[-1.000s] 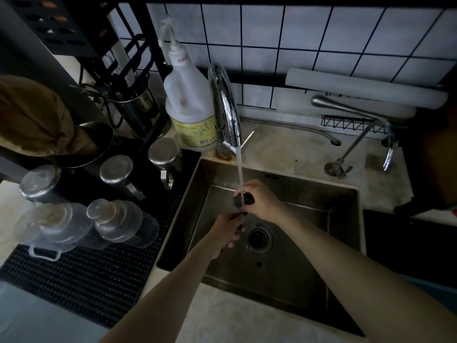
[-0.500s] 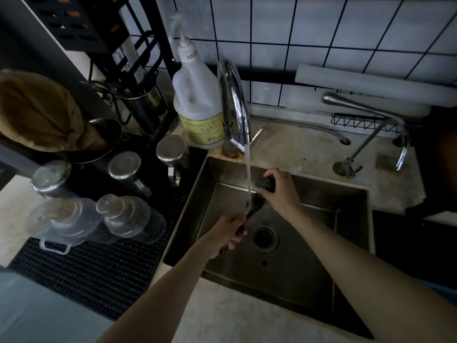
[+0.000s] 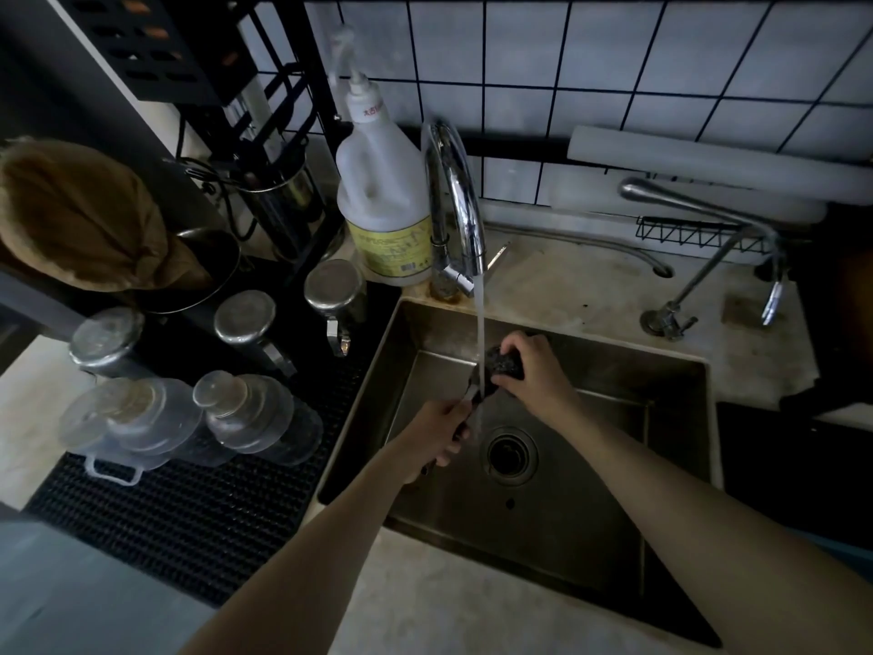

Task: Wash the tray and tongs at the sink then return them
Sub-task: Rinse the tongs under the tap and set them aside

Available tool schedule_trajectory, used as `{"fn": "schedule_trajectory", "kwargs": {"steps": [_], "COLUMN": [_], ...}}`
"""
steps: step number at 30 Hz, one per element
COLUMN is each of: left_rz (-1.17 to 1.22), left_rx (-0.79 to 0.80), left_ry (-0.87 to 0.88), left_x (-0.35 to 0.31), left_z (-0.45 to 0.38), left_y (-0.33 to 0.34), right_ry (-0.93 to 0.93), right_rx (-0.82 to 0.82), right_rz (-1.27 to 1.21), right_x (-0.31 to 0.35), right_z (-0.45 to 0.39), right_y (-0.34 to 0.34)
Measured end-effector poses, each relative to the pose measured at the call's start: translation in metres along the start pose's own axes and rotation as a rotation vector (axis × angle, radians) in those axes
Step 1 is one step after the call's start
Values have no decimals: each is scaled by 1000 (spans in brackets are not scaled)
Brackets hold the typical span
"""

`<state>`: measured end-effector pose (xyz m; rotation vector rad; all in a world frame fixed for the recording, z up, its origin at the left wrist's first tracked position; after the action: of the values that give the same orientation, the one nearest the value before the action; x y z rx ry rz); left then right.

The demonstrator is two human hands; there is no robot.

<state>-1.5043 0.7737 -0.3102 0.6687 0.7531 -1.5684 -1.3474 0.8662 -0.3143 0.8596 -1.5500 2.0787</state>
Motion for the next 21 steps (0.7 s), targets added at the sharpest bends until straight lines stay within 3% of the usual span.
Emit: {"fn": "schedule_trajectory", "kwargs": {"steps": [9,16,21], "left_rz": [165,203,152], "left_rx": [-49,46,109], "left_ry": [-88,-60,-62], "left_x": [7,6,9], "left_z": [1,5,6], "left_y": [-4,1,8], "right_ry": [187,15,-112], "right_rx": [-130,44,125], "right_rz": [-44,-62,74], "right_x": [-12,6,12], "right_z": [-4,5,10], "right_y": [-8,1,20]}}
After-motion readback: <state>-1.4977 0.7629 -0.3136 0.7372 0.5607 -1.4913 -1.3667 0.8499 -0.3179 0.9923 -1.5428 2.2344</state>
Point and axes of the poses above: each hand's wrist, its own z-axis away from the middle knuckle, its own y-axis out of the palm, x = y × z, the point moved 3 cm from there along -z, towards the middle knuckle, and after that the axes turned 7 degrees about y, right-handed, at the moved point
